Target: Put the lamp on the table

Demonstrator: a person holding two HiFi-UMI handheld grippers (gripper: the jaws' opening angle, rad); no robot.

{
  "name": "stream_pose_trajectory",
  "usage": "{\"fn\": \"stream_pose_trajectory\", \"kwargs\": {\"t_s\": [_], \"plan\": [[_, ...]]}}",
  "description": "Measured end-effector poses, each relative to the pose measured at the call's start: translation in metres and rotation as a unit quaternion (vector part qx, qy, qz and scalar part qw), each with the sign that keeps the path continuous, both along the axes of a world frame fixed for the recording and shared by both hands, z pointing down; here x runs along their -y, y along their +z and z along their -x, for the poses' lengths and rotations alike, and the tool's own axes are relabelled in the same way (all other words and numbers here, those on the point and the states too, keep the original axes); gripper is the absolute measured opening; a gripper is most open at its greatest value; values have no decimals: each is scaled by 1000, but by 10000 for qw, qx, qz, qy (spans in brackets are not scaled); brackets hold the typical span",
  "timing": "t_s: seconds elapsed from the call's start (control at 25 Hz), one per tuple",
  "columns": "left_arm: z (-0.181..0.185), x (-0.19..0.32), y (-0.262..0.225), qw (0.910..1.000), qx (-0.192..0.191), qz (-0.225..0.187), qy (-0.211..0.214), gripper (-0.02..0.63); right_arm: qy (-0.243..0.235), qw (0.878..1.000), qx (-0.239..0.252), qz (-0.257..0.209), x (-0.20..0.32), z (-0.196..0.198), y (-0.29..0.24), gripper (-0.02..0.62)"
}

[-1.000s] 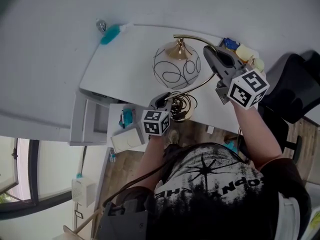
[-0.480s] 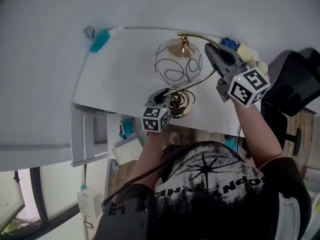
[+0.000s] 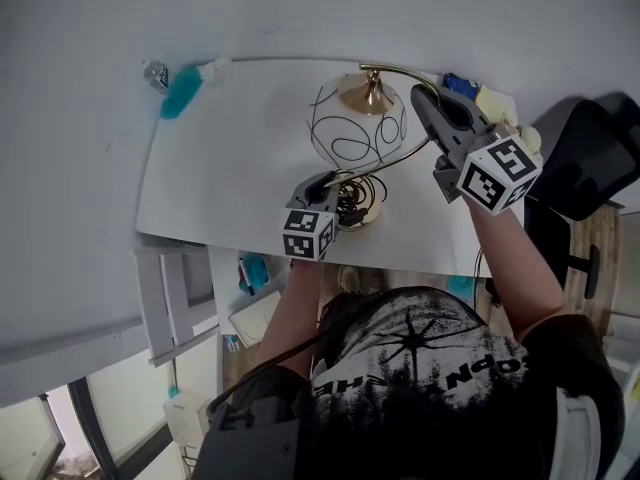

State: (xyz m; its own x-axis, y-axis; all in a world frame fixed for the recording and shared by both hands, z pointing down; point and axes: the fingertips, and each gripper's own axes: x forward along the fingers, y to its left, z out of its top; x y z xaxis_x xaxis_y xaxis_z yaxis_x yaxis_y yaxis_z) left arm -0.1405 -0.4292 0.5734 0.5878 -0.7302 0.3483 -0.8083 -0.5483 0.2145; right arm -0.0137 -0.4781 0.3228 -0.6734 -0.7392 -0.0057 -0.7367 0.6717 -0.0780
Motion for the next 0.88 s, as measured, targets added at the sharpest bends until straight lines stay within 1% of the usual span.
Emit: {"fn": "stream_pose_trajectory", "kwargs": {"t_s": [0.2,0.36,0.56,0.8,0.88], "plan": [[21,27,16,9998,-63,-17,176,15,94,9996,-198,154,26,25,17,17],[19,36,20,9995,-69,-121,287,15,125,9994,-285,168,31,23,22,17],[20,46,24,9990,-90,-221,371,15,202,9994,-279,80,36,26,23,17],[19,51,29,9989,-118,-295,357,15,206,9993,-315,72,38,27,27,17],[19,52,29,9987,-127,-336,349,14,164,9994,-293,4,39,27,25,17]]}}
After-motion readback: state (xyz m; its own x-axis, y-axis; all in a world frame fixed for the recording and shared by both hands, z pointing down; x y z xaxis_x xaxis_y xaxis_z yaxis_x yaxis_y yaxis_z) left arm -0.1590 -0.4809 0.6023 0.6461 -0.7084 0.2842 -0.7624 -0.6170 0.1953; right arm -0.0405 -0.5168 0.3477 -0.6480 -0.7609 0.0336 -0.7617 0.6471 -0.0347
